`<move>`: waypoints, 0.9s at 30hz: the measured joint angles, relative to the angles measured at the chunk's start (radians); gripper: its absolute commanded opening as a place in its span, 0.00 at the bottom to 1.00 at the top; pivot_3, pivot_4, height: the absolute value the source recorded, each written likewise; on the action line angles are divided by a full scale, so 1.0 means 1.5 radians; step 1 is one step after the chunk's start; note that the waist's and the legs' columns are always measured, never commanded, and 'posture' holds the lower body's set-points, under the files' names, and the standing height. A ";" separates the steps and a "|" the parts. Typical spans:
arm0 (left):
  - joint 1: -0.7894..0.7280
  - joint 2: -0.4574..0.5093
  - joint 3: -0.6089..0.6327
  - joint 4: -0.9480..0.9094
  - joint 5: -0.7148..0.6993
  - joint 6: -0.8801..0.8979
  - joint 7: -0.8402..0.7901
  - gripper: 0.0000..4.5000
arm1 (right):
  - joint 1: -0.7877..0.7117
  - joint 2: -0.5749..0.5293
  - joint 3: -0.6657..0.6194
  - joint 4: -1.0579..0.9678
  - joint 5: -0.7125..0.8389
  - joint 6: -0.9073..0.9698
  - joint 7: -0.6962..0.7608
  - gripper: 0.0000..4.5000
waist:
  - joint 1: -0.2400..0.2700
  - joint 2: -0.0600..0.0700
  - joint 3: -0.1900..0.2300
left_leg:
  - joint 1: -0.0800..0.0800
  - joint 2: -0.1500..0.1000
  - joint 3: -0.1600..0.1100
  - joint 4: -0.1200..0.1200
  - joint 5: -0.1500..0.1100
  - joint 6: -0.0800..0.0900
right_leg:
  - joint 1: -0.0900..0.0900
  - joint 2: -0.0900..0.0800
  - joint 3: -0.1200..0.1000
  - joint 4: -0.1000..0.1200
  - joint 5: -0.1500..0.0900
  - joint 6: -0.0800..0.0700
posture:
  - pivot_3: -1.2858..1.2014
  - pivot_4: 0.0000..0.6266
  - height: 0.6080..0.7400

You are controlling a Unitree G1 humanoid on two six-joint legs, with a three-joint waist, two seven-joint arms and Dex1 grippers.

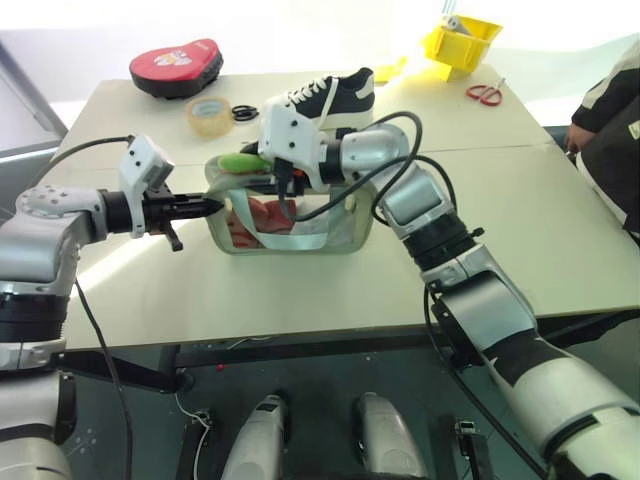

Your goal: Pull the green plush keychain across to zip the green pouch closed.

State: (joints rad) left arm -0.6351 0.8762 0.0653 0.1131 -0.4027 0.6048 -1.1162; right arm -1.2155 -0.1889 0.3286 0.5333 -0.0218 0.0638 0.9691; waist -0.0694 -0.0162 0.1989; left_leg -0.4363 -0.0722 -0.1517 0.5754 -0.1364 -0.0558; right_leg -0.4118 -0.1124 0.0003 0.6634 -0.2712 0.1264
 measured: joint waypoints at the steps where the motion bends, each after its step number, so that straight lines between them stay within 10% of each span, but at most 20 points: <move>1: 0.001 0.000 0.000 -0.001 -0.001 0.000 0.000 0.00 | -0.003 -0.003 0.000 -0.001 -0.002 -0.004 0.000 0.02 | 0.000 0.000 0.000 | 0.000 0.000 0.000 0.000 0.000 0.000 | 0.000 0.000 0.000 0.000 0.000 0.000 | 0.52 0.24 1.00; 17: 0.003 0.000 -0.002 -0.010 -0.008 -0.002 -0.003 0.00 | 0.114 -0.275 -0.096 -0.106 0.000 0.071 0.011 0.00 | 0.007 0.000 0.000 | 0.000 0.000 0.000 0.000 0.000 0.000 | 0.000 0.000 0.000 0.000 0.000 0.000 | 0.52 0.24 1.00; 27: -0.004 -0.001 -0.018 -0.010 -0.014 -0.005 -0.017 0.00 | 0.280 -0.308 -0.150 -0.231 0.019 0.145 -0.066 0.00 | 0.006 0.000 0.000 | 0.000 0.000 0.001 0.000 0.000 0.000 | 0.001 -0.001 0.000 0.000 0.000 0.000 | 0.52 0.24 1.00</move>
State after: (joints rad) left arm -0.6417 0.8742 0.0380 0.0982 -0.4240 0.5976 -1.1415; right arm -0.7961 -0.6507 0.1030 0.1862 0.0068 0.2816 0.8696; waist -0.0607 -0.0162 0.1989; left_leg -0.4363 -0.0721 -0.1504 0.5757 -0.1365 -0.0556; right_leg -0.4108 -0.1133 0.0005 0.6629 -0.2714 0.1263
